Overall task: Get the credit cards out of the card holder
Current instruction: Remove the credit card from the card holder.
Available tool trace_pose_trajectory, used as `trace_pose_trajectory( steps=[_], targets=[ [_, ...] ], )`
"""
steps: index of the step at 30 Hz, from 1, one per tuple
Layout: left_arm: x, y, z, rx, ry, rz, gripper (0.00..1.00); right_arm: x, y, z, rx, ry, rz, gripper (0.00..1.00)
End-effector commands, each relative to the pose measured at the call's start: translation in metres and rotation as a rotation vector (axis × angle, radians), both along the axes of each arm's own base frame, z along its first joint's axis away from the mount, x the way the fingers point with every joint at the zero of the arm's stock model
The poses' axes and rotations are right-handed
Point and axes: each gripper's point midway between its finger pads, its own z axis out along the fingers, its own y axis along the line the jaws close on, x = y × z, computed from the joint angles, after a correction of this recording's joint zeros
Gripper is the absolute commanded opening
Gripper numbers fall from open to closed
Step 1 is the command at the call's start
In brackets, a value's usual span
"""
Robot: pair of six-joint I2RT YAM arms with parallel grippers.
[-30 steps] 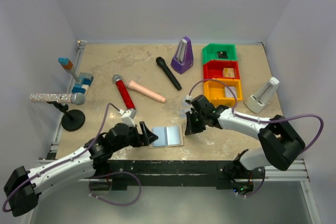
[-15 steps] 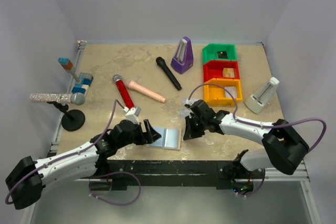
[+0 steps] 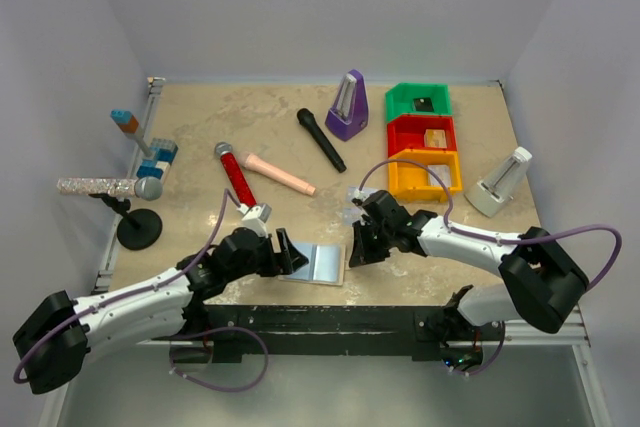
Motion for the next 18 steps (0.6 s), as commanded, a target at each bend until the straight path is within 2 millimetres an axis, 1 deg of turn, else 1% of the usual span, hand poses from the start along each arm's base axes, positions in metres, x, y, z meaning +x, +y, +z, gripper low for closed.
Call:
trace_pose_trajectory(
  steps=[1, 6, 11, 18],
  targets=[
    [0.002, -0.007, 0.007, -0.032, -0.03, -0.024, 0.81, 0.003, 0.009, 0.007, 0.038, -0.015, 0.006, 0.0],
    [0.001, -0.008, 0.004, -0.026, -0.023, -0.031, 0.8, 0.002, 0.009, 0.007, 0.038, -0.011, 0.009, 0.0],
    [-0.001, -0.006, -0.004, -0.005, -0.005, -0.029, 0.8, 0.002, 0.01, 0.007, 0.041, -0.011, 0.012, 0.0],
    [-0.003, -0.003, -0.01, 0.007, 0.007, -0.027, 0.8, 0.003, 0.011, 0.007, 0.044, -0.007, 0.012, 0.0]
  ],
)
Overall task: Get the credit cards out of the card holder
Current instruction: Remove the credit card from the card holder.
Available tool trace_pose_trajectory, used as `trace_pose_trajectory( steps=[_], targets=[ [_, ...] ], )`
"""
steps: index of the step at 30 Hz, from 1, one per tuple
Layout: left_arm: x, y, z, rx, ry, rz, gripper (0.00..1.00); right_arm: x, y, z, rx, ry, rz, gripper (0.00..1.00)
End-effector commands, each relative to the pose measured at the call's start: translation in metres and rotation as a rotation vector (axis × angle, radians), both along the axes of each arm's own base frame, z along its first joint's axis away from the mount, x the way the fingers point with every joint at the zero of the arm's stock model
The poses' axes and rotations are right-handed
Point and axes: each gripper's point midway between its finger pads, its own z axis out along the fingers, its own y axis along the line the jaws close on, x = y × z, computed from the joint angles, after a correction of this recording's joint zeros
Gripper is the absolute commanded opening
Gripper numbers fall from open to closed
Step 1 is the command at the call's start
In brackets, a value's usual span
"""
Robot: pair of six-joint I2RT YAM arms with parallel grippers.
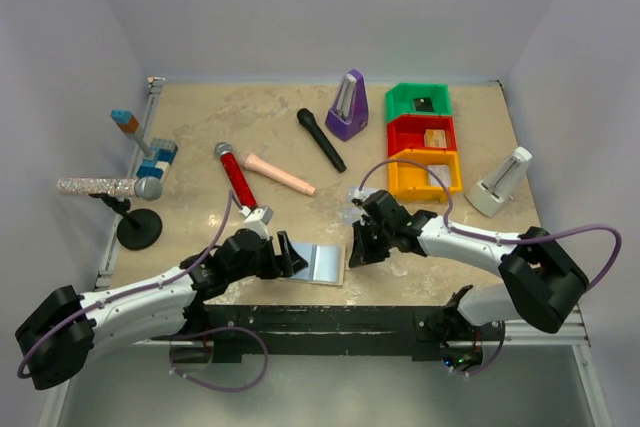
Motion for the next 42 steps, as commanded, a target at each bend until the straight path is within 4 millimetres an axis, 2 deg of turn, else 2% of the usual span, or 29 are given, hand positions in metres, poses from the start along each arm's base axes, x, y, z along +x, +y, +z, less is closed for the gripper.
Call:
trace_pose_trajectory(
  steps=[1, 10, 28, 42],
  targets=[
    [0.0, -0.004, 0.001, -0.013, -0.017, -0.017, 0.8, 0.003, 0.011, 0.007, 0.043, -0.009, 0.012, 0.0],
    [-0.002, -0.011, 0.004, -0.046, -0.015, -0.046, 0.8, 0.002, 0.013, 0.008, 0.055, -0.003, 0.018, 0.0],
    [-0.009, -0.039, 0.026, -0.134, -0.049, -0.175, 0.78, 0.001, 0.018, 0.006, 0.064, 0.02, 0.029, 0.0],
    [-0.006, -0.065, 0.059, -0.225, -0.106, -0.248, 0.78, -0.001, 0.016, 0.001, 0.053, 0.022, 0.031, 0.0]
  ],
)
